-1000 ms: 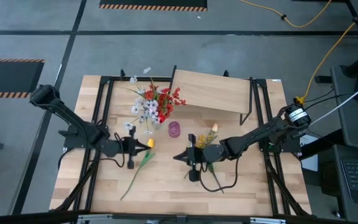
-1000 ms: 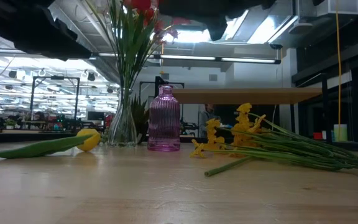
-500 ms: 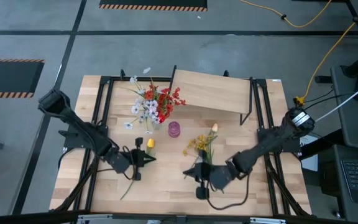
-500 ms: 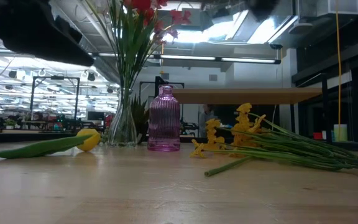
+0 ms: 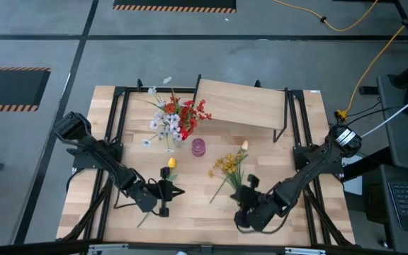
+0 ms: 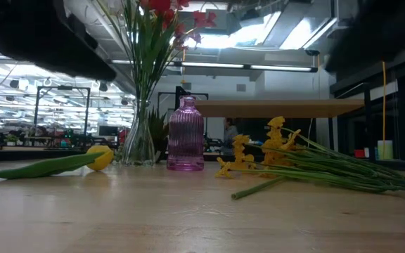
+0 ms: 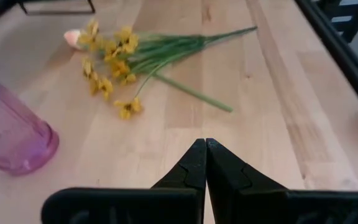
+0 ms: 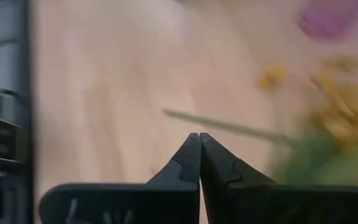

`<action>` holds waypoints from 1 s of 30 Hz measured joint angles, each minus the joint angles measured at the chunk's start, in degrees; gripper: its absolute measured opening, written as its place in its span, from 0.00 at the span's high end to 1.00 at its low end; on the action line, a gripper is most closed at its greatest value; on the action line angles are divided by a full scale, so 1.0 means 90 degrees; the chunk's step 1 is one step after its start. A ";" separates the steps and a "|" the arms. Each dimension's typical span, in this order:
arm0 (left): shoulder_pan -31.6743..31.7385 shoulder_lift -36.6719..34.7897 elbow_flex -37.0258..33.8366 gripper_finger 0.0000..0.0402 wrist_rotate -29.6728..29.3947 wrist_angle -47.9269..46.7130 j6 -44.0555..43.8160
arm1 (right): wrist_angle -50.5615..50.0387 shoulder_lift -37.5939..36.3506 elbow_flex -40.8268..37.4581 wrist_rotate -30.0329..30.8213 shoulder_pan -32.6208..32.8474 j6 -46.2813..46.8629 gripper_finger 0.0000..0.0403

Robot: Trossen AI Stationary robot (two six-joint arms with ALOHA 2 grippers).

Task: Pick and place flowers into a vace then onto a shelf
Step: Put the yellow flowers into the violet vase

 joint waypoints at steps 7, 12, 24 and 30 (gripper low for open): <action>0.0137 0.0250 0.0000 0.99 -0.0036 0.0027 -0.0353 | -0.1635 -0.0242 0.0000 -0.0405 -0.0013 0.1459 0.98; 0.0323 0.0411 0.0002 0.99 -0.0068 0.0041 -0.0460 | -0.1757 -0.0239 0.0000 -0.0529 -0.0080 0.1472 0.96; 0.0535 0.0491 0.0002 0.99 0.0005 0.0027 -0.0518 | -0.1674 -0.0234 -0.0011 -0.0799 -0.0224 0.1340 0.85; 0.0485 0.0491 0.0002 0.99 0.0015 0.0027 -0.0516 | -0.1519 -0.0232 -0.0135 -0.0805 -0.0221 0.1469 0.77</action>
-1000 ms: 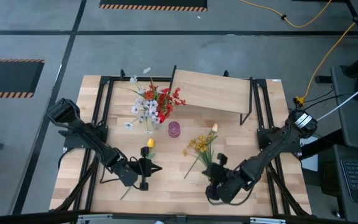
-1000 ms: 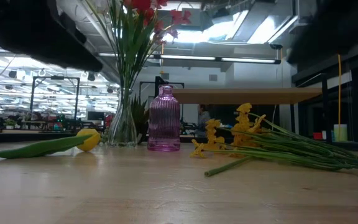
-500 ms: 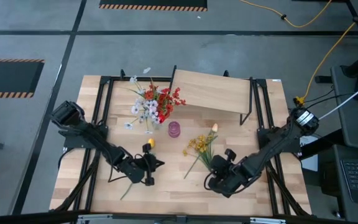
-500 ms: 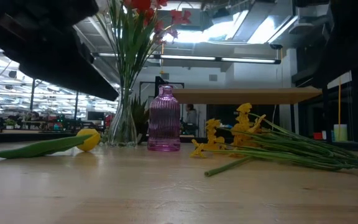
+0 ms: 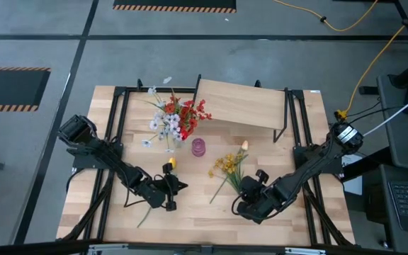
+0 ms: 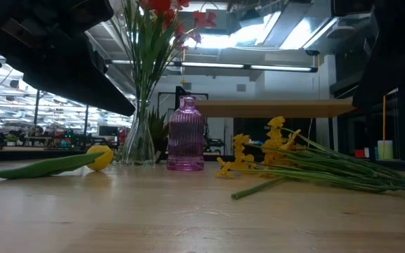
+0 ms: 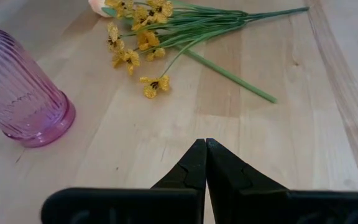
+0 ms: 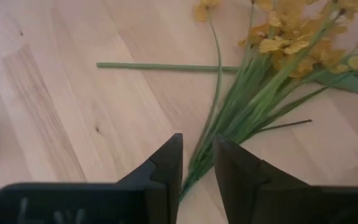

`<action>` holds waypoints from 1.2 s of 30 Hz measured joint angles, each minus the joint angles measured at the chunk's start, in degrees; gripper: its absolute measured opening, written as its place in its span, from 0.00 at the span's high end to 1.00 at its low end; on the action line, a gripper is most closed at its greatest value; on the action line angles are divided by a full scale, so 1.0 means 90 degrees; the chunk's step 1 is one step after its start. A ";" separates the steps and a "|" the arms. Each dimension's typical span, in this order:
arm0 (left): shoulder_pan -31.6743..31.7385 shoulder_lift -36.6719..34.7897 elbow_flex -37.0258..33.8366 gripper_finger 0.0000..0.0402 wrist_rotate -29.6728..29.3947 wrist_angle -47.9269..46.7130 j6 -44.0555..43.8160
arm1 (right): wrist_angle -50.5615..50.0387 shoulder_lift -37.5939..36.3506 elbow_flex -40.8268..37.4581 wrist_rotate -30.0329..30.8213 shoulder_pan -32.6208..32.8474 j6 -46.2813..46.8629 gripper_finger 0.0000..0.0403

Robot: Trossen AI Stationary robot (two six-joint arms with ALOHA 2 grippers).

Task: Pick and place flowers into a vace then onto a shelf
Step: Put the yellow flowers into the violet vase

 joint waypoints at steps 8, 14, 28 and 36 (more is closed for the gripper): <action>0.0002 0.0000 0.0000 0.99 0.0002 -0.0001 0.0001 | 0.0457 0.0005 -0.0308 -0.0007 0.0012 0.0034 0.72; -0.0003 0.0000 0.0000 1.00 0.0002 -0.0002 -0.0007 | 0.0596 0.0005 -0.0519 -0.0010 0.0021 0.0375 0.71; -0.0003 0.0000 -0.0002 0.99 0.0109 -0.0019 -0.0008 | 0.1776 0.0005 -0.1322 -0.0168 0.0117 0.0534 0.71; -0.0003 0.0000 -0.0002 1.00 0.0114 -0.0019 -0.0058 | 0.2553 0.0010 -0.1888 -0.0160 0.0112 0.0826 0.71</action>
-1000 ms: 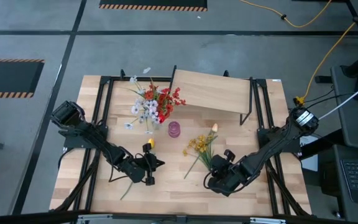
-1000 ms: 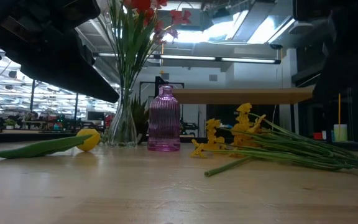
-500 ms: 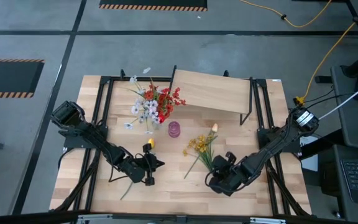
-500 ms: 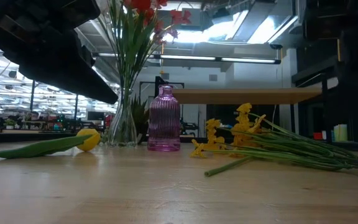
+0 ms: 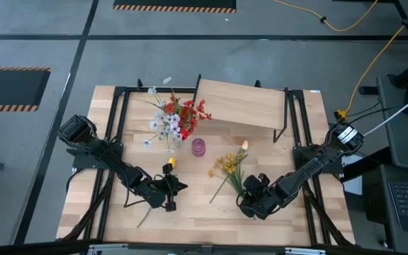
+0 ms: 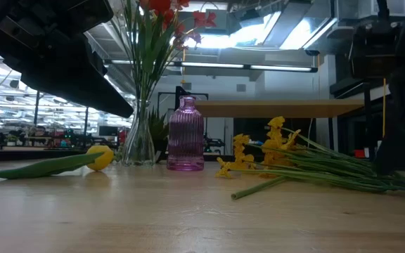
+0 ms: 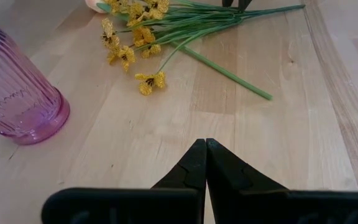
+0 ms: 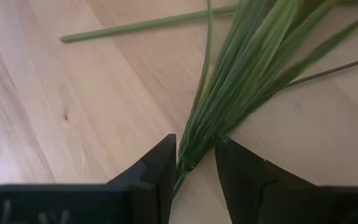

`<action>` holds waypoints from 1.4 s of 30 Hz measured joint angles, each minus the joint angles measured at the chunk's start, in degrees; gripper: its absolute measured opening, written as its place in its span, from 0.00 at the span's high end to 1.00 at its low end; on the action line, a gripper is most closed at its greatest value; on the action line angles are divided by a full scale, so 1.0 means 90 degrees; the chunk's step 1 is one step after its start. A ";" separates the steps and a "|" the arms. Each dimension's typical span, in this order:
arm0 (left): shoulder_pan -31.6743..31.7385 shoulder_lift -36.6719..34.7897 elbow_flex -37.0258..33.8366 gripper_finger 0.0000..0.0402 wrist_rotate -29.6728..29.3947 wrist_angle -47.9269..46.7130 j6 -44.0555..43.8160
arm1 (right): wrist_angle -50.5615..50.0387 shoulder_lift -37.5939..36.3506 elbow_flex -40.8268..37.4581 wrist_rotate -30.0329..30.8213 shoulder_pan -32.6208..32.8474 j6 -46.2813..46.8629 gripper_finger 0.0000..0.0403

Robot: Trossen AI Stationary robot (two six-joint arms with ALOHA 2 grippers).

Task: Pick and place flowers into a vace then onto a shelf
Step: Put the yellow flowers into the violet vase

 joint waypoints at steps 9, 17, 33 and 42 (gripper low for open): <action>0.0000 0.0000 0.0000 0.99 0.0002 -0.0005 0.0015 | 0.0664 0.0354 -0.0206 0.0113 -0.0235 -0.0156 0.71; 0.0000 0.0000 0.0000 0.99 0.0002 -0.0010 0.0068 | 0.0992 0.0477 -0.0196 0.0112 -0.0410 -0.0473 0.80; -0.0079 -0.0002 0.0000 1.00 0.0086 -0.0015 0.0355 | 0.1184 0.0000 -0.0216 0.0280 -0.0262 -0.0566 0.99; -0.0297 -0.0284 -0.0005 0.99 0.0079 -0.0013 0.0511 | 0.1167 -0.1287 -0.0211 0.0977 -0.0049 -0.1899 1.00</action>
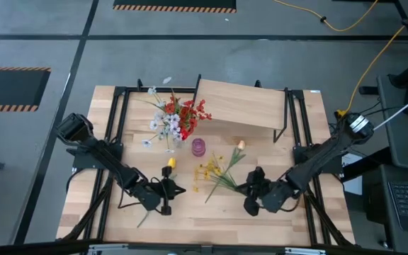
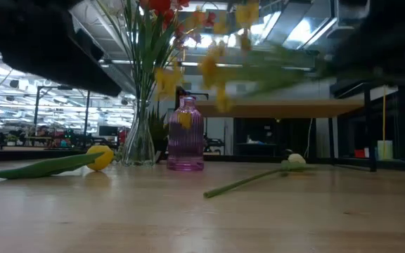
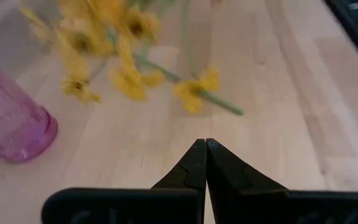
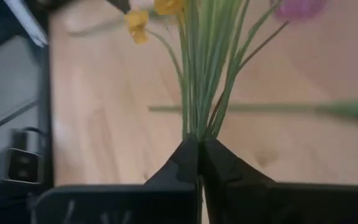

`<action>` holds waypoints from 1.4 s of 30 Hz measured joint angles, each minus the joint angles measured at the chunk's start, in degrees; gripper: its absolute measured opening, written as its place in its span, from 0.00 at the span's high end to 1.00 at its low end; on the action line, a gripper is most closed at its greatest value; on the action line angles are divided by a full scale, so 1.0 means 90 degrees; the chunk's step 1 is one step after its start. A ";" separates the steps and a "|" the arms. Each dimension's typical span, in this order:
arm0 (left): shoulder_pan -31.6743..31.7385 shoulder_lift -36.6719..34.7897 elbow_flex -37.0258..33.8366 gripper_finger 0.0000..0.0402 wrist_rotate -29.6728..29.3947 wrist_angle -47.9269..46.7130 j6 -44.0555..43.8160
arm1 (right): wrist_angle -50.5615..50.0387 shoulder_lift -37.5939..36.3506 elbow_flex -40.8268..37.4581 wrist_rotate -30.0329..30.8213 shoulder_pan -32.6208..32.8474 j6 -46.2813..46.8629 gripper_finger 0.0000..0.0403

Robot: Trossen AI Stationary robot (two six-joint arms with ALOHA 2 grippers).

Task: Pick and place flowers into a vace then onto a shelf
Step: Put the yellow flowers into the violet vase

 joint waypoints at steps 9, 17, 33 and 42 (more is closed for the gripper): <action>-0.0233 -0.0226 0.0000 0.99 -0.0380 0.0051 0.0441 | 0.0638 -0.0581 0.0002 0.0878 0.0165 -0.1536 1.00; -0.0223 -0.0226 0.0000 0.99 -0.0533 0.0107 0.0495 | 0.3809 -0.0453 -0.0442 0.1077 0.0156 -0.4263 1.00; 0.0023 -0.0226 0.0002 0.98 -0.0528 0.2410 0.2007 | 0.9213 0.0795 -0.1473 -0.0934 -0.0720 -0.7126 1.00; 0.0579 -0.0224 0.0002 0.91 0.0358 0.3070 0.2088 | 0.9234 0.1728 -0.0206 -0.1876 -0.1331 -0.7765 1.00</action>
